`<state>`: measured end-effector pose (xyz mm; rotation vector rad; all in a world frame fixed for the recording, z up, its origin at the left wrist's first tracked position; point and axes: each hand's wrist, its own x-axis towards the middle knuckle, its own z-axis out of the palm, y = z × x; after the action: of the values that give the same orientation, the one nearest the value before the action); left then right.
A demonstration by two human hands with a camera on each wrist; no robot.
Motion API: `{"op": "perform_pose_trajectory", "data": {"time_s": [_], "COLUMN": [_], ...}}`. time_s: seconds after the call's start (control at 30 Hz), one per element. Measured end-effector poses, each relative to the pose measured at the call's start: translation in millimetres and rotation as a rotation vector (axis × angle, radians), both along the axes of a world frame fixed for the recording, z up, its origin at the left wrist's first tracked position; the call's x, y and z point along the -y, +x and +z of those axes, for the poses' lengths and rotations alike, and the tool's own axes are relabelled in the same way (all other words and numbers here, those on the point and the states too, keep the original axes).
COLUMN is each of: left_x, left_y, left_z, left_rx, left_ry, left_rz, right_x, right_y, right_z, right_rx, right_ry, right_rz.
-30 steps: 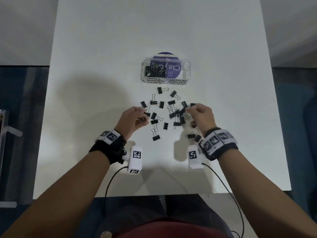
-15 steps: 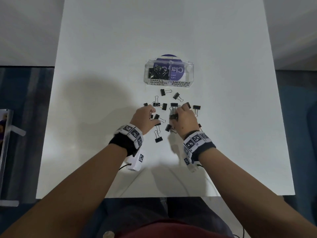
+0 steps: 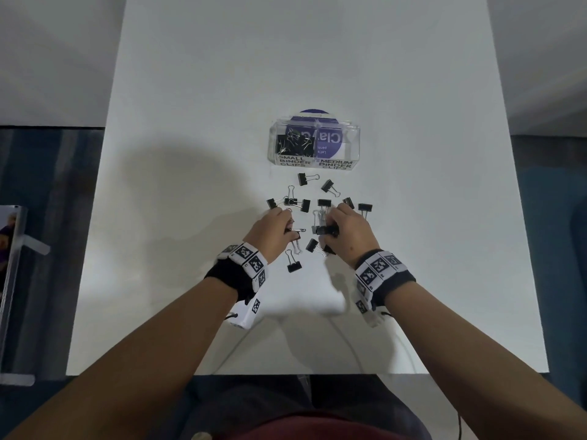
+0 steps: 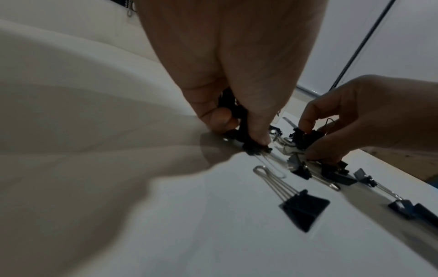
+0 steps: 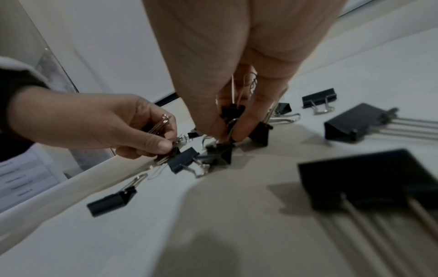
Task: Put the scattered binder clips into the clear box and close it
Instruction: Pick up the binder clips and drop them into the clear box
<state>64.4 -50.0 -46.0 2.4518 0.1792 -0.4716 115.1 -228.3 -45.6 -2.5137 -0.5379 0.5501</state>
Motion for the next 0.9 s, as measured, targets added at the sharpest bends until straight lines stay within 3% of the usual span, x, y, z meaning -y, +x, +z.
{"op": "perform_pose_trajectory", "data": {"time_s": [0.17,0.3,0.5,0.6,0.77,0.9], "left_x": [-3,4,26,31,16,-12], "left_y": [12,58,147,165,153,111], "left_z": [12,42,71,71,65,61], "left_rx": [0.012,0.134,0.168,0.114,0.152,0.219], "left_ry": [-0.054,-0.108,-0.018,0.062,-0.089,-0.13], "left_rz": [0.004,0.029,0.018,-0.041,0.053,0.117], "right_x": [7,7,12,10,-19,-34], "right_y": [4,8,37,72,130,141], "right_z": [2,9,42,65,85,68], "right_rx": [-0.031,-0.085,-0.204,-0.175,0.051,0.061], "right_ry": [0.053,0.09,0.217,0.227,0.106,-0.07], "right_rz": [0.002,0.039,-0.369,-0.458,-0.374,-0.159]}}
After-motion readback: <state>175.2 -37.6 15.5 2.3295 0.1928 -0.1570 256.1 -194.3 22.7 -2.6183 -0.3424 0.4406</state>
